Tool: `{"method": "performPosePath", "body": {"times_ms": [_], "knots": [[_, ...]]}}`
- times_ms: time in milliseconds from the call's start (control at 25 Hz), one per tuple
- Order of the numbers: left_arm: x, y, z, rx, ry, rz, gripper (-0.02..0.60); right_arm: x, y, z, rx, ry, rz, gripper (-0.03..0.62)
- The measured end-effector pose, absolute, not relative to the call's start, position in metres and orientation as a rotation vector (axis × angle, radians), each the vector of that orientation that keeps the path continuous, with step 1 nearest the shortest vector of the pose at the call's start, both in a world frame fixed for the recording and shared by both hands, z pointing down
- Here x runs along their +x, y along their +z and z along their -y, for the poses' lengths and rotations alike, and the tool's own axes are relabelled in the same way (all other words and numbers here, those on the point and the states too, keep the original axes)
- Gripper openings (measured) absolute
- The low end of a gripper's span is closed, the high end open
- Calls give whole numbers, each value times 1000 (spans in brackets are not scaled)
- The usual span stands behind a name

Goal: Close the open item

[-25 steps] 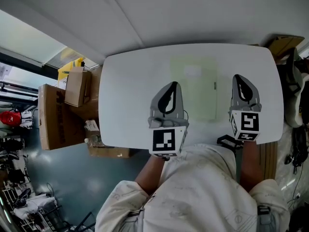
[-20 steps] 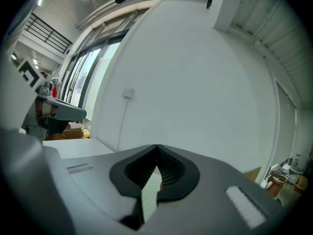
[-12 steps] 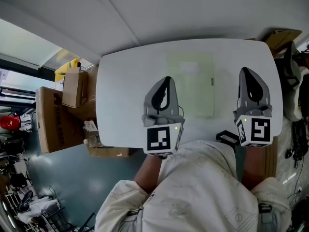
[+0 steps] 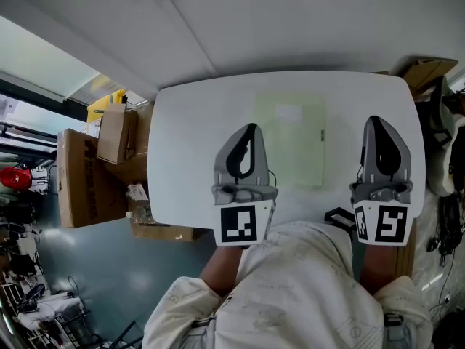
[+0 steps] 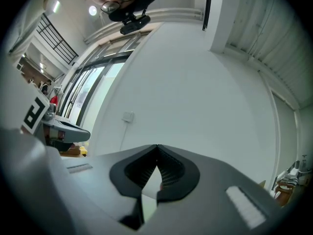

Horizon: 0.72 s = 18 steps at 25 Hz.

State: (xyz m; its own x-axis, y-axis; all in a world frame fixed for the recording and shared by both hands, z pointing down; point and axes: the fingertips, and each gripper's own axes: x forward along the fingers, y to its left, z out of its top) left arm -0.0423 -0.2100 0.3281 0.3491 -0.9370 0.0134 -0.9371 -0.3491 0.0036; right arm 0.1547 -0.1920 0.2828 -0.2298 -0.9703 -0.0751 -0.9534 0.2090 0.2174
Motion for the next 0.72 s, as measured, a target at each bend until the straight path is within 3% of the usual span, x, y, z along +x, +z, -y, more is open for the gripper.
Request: {"method": "performPosePath", "body": {"times_ms": [720], "knots": [[-38, 298, 187, 2719, -128, 1901, 2, 145, 282, 177, 1950, -396, 2455, 2]]}}
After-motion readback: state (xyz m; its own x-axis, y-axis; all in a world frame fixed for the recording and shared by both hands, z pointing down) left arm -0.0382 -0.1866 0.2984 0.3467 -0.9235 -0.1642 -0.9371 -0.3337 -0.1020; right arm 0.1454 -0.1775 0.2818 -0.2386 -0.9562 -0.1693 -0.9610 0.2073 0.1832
